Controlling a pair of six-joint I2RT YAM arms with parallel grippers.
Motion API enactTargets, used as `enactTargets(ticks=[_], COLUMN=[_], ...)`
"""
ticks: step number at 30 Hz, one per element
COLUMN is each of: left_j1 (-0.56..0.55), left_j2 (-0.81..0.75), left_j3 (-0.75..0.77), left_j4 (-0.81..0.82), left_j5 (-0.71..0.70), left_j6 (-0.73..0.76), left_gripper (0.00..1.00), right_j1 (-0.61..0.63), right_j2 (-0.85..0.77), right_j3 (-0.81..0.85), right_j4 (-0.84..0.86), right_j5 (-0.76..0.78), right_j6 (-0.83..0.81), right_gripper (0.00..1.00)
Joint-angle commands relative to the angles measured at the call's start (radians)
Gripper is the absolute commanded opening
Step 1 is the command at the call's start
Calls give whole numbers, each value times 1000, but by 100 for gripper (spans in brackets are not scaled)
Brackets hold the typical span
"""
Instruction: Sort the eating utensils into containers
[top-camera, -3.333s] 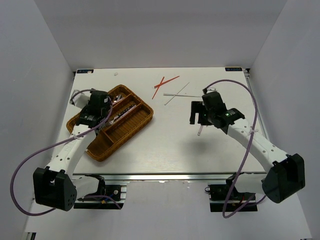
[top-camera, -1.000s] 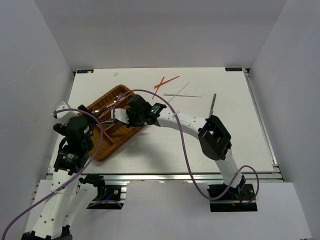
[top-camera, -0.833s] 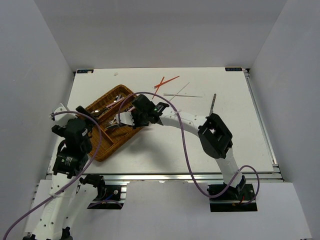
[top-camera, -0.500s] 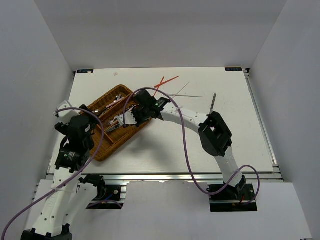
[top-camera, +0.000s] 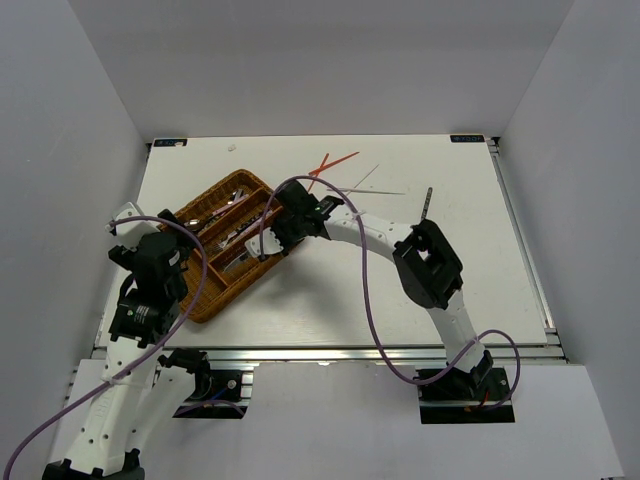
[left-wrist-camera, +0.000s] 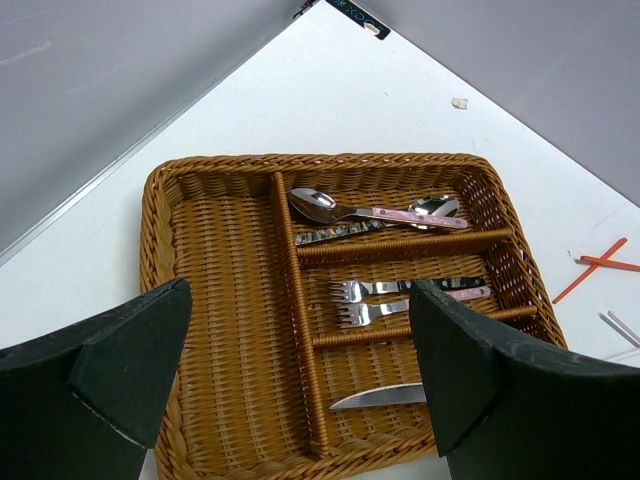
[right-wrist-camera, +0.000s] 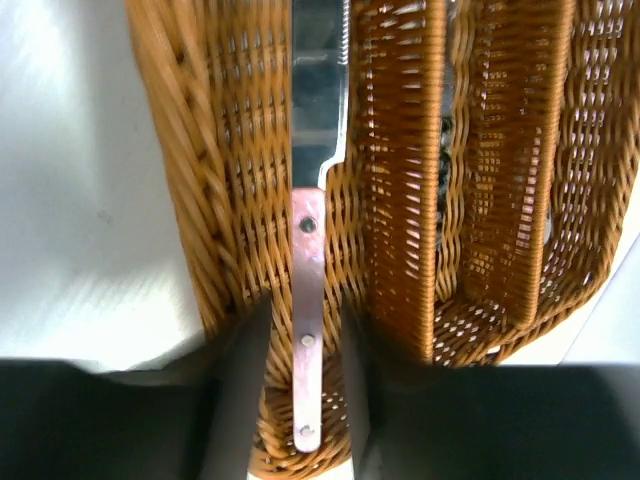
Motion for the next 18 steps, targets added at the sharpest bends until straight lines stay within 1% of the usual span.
enactTargets(ticks=[1, 2, 8, 11, 12, 13, 14, 15, 16, 17, 18], left_j1=[4, 4, 4, 4, 5, 4, 4, 5, 5, 4, 5], left_j2=[2, 2, -1, 2, 3, 2, 2, -3, -3, -3, -3], left_j3=[5, 5, 2, 5, 5, 5, 5, 5, 3, 2, 3], left_j4=[7, 7, 10, 8, 7, 7, 5, 5, 5, 5, 7], left_j5=[10, 10, 9, 9, 9, 9, 6, 6, 4, 6, 6], left_j6=[8, 8, 8, 8, 8, 8, 6, 6, 6, 6, 6], left_gripper=[98, 98, 98, 98, 98, 98, 98, 98, 98, 98, 98], right_j1=[-5, -5, -10, -17, -19, -20, -19, -19, -20, -45, -68], right_j2=[-14, -12, -46, -131, -156, -174, -207, -214, -215, -199, -195], right_j3=[-11, -5, -3, -52, -75, -137, -167, -188, -190, -154, -88], right_j4=[46, 43, 64, 225, 306, 548, 683, 818, 1091, 1127, 1001], right_j5=[-4, -4, -18, -7, 17, 151, 262, 436, 887, 1080, 1172], right_j6=[-85, -82, -43, 90, 242, 342, 442, 554, 801, 879, 941], right_gripper=[46, 89, 89, 89, 89, 89, 89, 89, 89, 89, 87])
